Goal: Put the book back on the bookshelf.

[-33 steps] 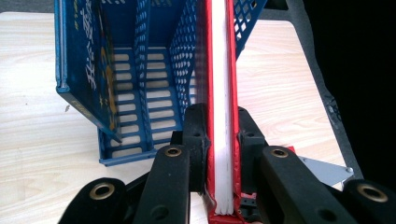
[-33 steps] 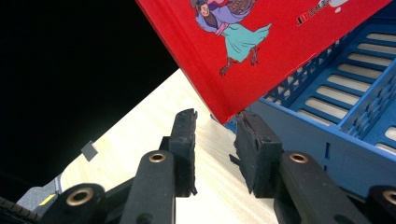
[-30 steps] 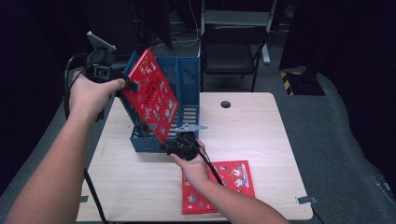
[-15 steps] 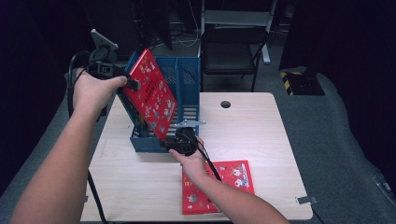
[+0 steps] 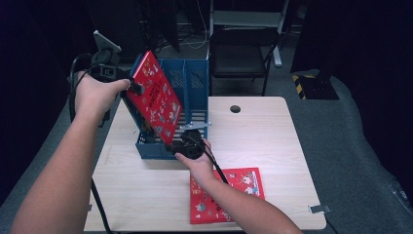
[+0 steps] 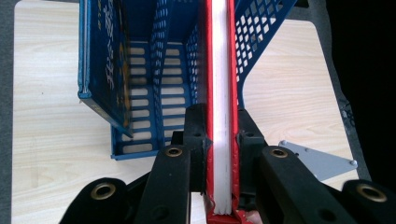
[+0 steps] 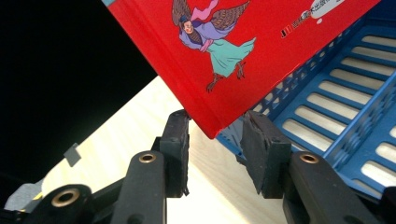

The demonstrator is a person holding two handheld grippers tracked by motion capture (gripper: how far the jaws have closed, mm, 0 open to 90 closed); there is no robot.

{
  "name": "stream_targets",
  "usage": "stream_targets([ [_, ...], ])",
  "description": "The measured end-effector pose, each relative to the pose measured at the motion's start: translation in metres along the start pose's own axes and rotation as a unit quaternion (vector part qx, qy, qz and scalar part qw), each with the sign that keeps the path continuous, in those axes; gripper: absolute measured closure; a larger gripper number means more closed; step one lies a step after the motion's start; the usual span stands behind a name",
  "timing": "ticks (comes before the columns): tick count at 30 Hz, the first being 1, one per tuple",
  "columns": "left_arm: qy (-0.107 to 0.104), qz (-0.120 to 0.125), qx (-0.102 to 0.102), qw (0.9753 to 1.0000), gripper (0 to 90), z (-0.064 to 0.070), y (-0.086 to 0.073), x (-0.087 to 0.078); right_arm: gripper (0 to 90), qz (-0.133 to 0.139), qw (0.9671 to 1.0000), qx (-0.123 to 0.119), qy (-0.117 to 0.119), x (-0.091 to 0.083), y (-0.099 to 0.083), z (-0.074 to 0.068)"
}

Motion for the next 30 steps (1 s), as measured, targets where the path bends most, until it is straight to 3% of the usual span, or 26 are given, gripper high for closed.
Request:
stream_targets([
  [8, -0.001, 0.003, -0.009, 1.0000, 79.4, 0.000, 0.002, 0.001, 56.7, -0.002, 0.9999, -0.014, -0.006, 0.003, 0.004, 0.005],
  [12, 0.004, -0.002, -0.003, 1.0000, 79.4, 0.000, 0.003, 0.002, 53.8, -0.002, 0.9998, -0.018, -0.011, 0.004, 0.006, 0.007],
  [18, 0.009, -0.008, -0.006, 0.9999, 79.4, 0.001, 0.003, 0.003, 49.5, -0.012, 0.9990, -0.039, -0.019, 0.005, 0.008, 0.010],
  [22, 0.009, -0.002, -0.008, 0.9999, 79.3, 0.000, 0.004, 0.005, 48.6, -0.012, 0.9987, -0.044, -0.022, 0.004, 0.009, 0.012],
  [25, 0.013, -0.010, -0.007, 0.9998, 79.3, 0.000, 0.005, 0.006, 48.5, -0.012, 0.9986, -0.047, -0.024, 0.004, 0.011, 0.011],
  [30, 0.017, -0.010, -0.008, 0.9998, 79.3, 0.001, 0.006, 0.010, 48.7, -0.003, 0.9975, -0.065, -0.027, 0.005, 0.016, 0.009],
])
Point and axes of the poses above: each handheld gripper's, and its own axes: x roughly forward along the jaws, y roughly out of its top, z roughly to its right, the point moved 3 cm from there along x, roughly forward along the jaws, and after that the axes turned 15 degrees about -x, right-handed, at the moved point
